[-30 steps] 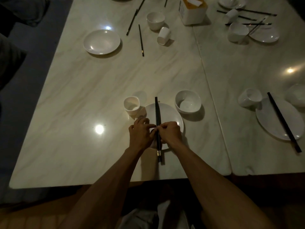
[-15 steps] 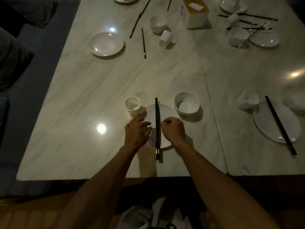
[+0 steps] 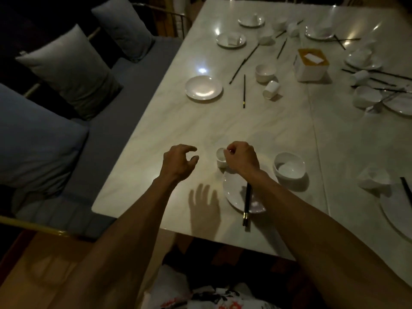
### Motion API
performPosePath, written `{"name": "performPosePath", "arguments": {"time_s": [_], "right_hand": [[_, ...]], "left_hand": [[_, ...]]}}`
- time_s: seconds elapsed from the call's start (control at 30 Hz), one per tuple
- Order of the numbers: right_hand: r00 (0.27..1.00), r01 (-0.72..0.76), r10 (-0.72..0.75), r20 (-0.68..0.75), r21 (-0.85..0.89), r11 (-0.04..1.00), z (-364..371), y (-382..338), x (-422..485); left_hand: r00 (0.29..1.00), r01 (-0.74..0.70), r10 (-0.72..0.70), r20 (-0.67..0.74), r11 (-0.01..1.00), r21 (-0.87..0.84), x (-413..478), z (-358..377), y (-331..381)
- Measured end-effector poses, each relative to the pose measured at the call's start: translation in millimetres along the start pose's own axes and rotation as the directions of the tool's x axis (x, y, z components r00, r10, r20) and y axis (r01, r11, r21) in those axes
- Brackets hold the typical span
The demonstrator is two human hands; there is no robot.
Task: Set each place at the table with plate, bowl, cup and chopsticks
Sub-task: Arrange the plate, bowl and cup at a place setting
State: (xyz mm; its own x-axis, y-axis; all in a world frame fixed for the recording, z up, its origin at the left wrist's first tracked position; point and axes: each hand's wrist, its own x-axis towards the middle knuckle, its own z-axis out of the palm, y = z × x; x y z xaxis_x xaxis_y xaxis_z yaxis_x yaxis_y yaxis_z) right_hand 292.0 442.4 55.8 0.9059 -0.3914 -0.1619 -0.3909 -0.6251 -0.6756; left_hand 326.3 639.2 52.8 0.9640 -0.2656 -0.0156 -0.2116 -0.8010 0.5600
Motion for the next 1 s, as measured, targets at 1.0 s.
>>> {"name": "performPosePath", "arguments": {"time_s": [1.0], "right_hand": [[0.987, -0.161, 0.16, -0.018, -0.064, 0.985, 143.7, -147.8, 51.9]], "left_hand": [[0.97, -0.173, 0.165, 0.179, 0.984, 0.031, 160.8, -138.2, -177.9]]}}
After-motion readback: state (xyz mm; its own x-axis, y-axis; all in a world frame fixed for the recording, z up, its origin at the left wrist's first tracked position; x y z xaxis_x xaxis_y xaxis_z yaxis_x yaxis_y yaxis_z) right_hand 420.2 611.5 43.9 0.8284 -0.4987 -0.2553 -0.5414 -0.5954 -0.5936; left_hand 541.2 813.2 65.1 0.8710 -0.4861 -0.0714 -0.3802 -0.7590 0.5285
